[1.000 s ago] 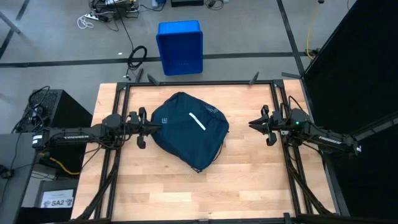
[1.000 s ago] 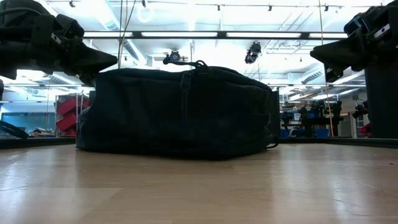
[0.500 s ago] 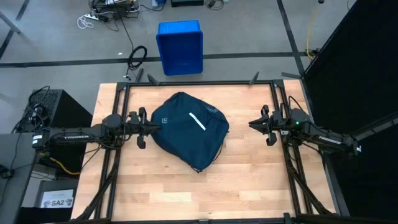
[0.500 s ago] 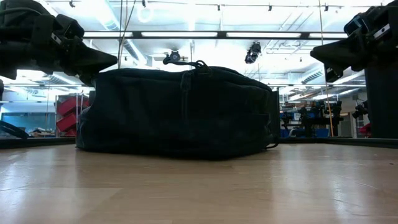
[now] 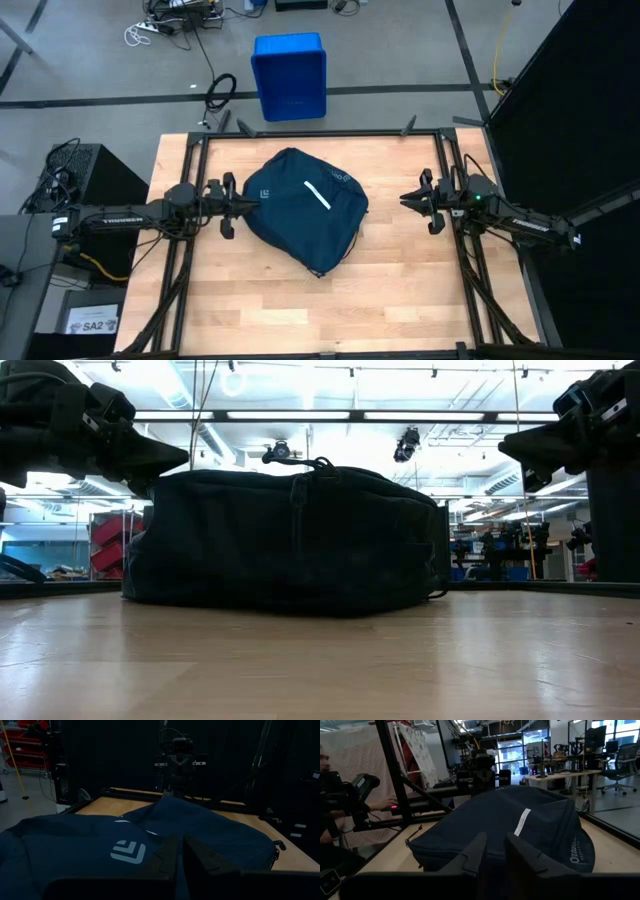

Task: Unpack backpack
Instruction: Return to Home Position

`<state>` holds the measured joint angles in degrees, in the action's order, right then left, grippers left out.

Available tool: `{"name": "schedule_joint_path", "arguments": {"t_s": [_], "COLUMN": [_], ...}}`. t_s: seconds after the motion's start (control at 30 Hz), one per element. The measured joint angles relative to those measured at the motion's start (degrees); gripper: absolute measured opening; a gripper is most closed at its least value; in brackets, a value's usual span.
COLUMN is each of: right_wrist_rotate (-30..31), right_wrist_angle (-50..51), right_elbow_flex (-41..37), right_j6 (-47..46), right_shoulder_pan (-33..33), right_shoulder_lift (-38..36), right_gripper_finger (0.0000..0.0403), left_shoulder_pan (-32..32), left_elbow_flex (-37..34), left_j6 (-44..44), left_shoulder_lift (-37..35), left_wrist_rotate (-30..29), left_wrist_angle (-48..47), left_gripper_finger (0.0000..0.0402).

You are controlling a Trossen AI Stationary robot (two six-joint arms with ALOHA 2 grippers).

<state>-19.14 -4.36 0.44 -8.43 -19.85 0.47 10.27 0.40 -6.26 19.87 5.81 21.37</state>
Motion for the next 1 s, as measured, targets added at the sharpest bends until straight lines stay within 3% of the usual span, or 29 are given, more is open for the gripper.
{"name": "schedule_joint_path", "arguments": {"t_s": [0.6,1.0], "right_wrist_rotate": [0.0,0.0], "right_wrist_angle": [0.0,0.02], "right_elbow_flex": [-0.01,-0.01], "right_j6": [0.02,0.02], "right_shoulder_pan": [-0.01,-0.01], "right_shoulder_lift": [0.0,0.0], "right_gripper_finger": [0.0025,0.0038], "left_shoulder_pan": [0.01,0.0], "left_elbow_flex": [0.0,0.0], "left_j6": [-0.02,-0.02], "left_shoulder_lift": [-0.01,0.01], "left_wrist_rotate": [0.01,0.01], "left_wrist_angle": [0.0,0.0], "left_gripper_finger": [0.0,0.0]}}
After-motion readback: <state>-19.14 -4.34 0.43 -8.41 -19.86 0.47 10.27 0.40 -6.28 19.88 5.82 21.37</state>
